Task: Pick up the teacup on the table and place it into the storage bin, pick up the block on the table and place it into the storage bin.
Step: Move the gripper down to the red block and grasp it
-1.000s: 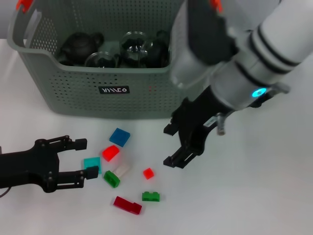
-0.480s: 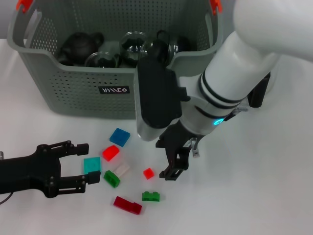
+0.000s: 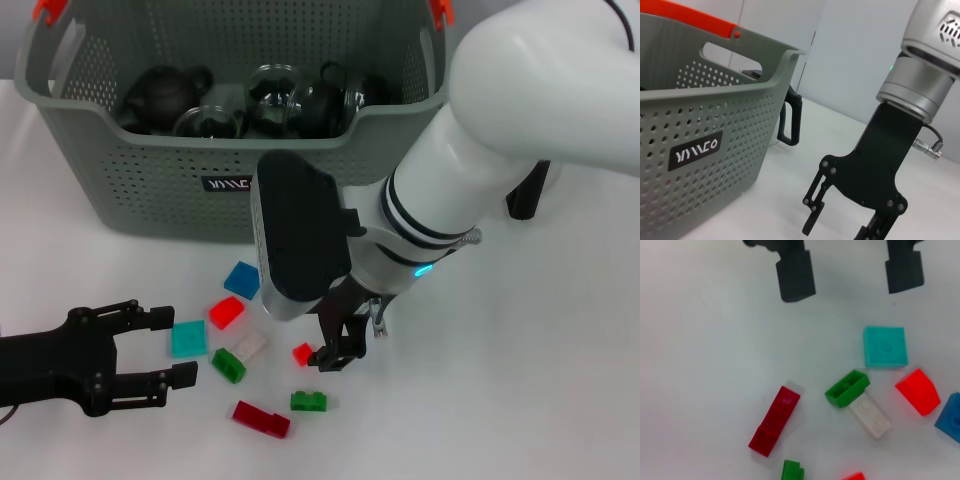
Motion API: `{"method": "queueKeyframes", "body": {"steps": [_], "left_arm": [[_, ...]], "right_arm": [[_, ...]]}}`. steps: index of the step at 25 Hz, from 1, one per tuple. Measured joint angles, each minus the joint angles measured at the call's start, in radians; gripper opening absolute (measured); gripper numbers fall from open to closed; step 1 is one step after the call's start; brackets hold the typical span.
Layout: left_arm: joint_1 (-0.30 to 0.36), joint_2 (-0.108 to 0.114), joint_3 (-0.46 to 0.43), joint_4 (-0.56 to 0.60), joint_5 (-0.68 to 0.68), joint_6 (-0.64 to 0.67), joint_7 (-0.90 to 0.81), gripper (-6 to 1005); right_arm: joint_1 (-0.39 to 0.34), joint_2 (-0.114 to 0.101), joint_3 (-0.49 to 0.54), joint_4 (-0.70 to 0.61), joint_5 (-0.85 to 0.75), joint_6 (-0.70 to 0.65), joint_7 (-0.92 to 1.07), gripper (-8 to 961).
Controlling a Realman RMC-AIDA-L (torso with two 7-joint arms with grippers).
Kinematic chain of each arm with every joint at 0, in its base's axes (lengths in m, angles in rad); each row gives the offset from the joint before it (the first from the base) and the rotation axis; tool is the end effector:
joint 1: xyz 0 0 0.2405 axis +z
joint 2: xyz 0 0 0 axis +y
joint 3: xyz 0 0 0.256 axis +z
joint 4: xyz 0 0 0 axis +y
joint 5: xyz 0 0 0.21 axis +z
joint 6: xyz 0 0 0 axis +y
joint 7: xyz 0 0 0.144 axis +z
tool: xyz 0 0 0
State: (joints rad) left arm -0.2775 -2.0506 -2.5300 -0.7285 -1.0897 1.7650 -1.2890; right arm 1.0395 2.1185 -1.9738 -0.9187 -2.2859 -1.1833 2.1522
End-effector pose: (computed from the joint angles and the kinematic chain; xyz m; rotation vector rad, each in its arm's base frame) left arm -0.3265 0.2429 0.0283 -2.7088 -0.7229 -0.6899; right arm 0.0789 0.3417 -0.1442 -3.0136 -0.3459 -0.7061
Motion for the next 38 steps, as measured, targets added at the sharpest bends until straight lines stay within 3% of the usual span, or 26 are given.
{"method": "queueKeyframes", "body": {"steps": [14, 18, 24, 38], "left_arm": [[-0.002, -0.004, -0.021, 0.000, 0.000, 0.000, -0.004, 829], [-0.002, -0.006, -0.025, 0.000, 0.001, 0.000, -0.004, 829], [-0.002, -0.007, -0.027, 0.003, 0.001, -0.001, -0.004, 829], [-0.008, -0.002, -0.027, 0.009, 0.001, -0.005, -0.004, 829]], "right_arm": [[0.010, 0.005, -0.105, 0.023, 0.000, 0.096, -0.004, 617], [0.009, 0.006, -0.110, 0.027, 0.000, 0.108, -0.010, 618], [0.002, 0.006, -0.124, 0.033, 0.017, 0.126, -0.012, 540], [-0.002, 0.006, -0.131, 0.041, 0.049, 0.147, -0.006, 539]]}}
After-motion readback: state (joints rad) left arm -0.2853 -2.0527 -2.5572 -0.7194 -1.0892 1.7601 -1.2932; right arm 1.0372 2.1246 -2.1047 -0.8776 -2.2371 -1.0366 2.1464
